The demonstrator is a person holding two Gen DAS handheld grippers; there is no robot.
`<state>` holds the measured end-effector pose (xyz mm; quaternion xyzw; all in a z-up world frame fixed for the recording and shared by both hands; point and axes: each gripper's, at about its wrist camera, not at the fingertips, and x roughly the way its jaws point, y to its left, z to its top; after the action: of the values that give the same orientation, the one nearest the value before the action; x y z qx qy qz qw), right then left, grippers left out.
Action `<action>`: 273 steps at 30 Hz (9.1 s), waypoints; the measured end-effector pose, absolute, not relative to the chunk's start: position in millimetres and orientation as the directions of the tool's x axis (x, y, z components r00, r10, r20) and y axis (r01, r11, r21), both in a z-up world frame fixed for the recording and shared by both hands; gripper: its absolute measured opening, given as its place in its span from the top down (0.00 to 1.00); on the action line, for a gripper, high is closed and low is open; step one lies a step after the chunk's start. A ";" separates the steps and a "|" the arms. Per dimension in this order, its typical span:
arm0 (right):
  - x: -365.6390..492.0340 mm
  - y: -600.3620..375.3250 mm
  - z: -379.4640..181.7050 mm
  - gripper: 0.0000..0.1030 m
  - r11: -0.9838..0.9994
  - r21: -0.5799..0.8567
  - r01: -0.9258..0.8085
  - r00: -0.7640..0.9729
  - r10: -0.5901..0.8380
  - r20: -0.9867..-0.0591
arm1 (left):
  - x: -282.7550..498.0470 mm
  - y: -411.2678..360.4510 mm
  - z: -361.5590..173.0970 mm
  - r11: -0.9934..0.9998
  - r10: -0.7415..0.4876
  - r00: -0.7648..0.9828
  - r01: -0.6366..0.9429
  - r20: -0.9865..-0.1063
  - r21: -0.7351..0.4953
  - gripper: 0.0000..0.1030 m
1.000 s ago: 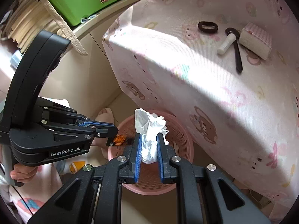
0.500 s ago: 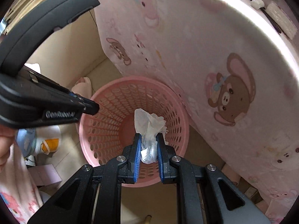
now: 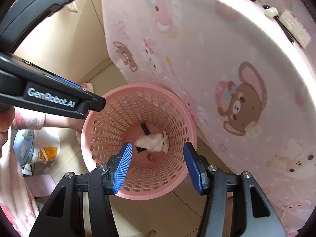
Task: Collect trash
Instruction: 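Lower pen and tissue over the pink wastebasket and open both tools, then raise both tools back toward the chair seat, then grasp the black hair tie with the left tool and lift it, then grasp the pink checked tissue pack with the right tool and lift it, then carry hair tie and tissue pack over the wastebasket and open both tools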
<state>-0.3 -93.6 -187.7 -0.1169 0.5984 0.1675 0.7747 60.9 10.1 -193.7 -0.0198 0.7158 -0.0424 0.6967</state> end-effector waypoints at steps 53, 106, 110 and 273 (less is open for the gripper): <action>34.2 -247.8 -3.9 0.30 0.991 -0.021 0.135 0.780 -0.119 -0.614 | 87.3 -51.7 25.2 0.968 -0.166 0.750 0.247 -0.641 0.039 0.01; 54.0 -268.2 -17.7 0.25 0.976 0.008 0.219 0.715 -0.155 -0.682 | 156.7 -63.3 -23.3 0.973 -0.219 0.473 0.169 -0.853 -0.156 0.60; 59.8 -270.7 -24.4 0.25 0.971 -0.007 0.240 0.690 -0.175 -0.702 | 166.1 -64.5 -31.6 0.954 -0.296 0.415 0.169 -0.860 -0.247 0.58; -2.6 -132.1 -51.1 0.49 0.882 0.196 -0.429 0.459 0.400 -0.794 | 66.5 -11.1 -88.8 0.967 -0.199 0.198 0.201 -0.960 -0.159 0.96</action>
<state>-2.6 -132.1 -51.1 -0.0159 0.4601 0.2425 0.8540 66.5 -11.1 -88.8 0.0008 0.6200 -0.1289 0.7739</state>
